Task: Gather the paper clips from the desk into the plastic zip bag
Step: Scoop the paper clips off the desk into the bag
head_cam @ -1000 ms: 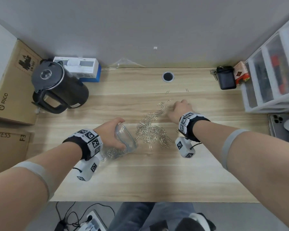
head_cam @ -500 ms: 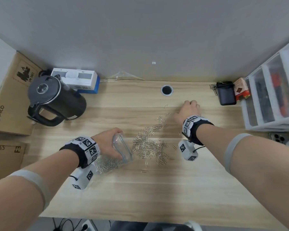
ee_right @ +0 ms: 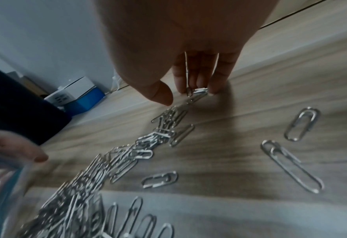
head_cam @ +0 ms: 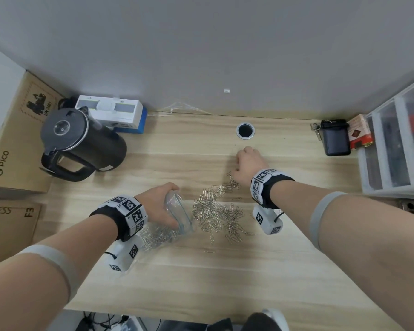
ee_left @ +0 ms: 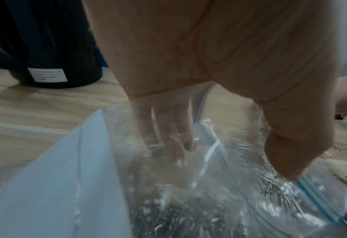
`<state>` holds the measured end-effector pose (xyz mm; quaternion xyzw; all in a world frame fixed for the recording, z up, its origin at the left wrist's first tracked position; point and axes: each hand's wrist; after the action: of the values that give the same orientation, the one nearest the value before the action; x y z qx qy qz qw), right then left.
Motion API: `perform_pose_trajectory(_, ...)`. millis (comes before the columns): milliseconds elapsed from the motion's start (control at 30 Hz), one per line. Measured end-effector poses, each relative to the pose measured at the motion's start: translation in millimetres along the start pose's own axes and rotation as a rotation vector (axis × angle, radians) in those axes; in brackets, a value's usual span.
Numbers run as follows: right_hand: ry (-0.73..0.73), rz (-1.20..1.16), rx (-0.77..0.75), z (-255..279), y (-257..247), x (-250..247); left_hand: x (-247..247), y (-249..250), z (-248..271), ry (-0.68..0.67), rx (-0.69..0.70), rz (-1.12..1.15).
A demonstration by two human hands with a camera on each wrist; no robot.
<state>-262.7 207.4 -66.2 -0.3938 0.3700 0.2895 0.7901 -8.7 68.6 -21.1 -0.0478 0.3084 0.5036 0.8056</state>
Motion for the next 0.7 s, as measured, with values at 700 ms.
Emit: perform_pose_trajectory(700,-0.044,0.034,-0.037,36.7,-21.5,16.6,19.9,-21.7,32.8,0.073,0.068,0.031)
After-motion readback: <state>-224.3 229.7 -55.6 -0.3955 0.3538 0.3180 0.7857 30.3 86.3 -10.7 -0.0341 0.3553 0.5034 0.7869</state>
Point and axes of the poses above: each hand's wrist, its own z-axis away from the middle knuckle, its own x-axis out of the palm, y = z × x, and after that the axes turned 9 degrees about -x, right-handed
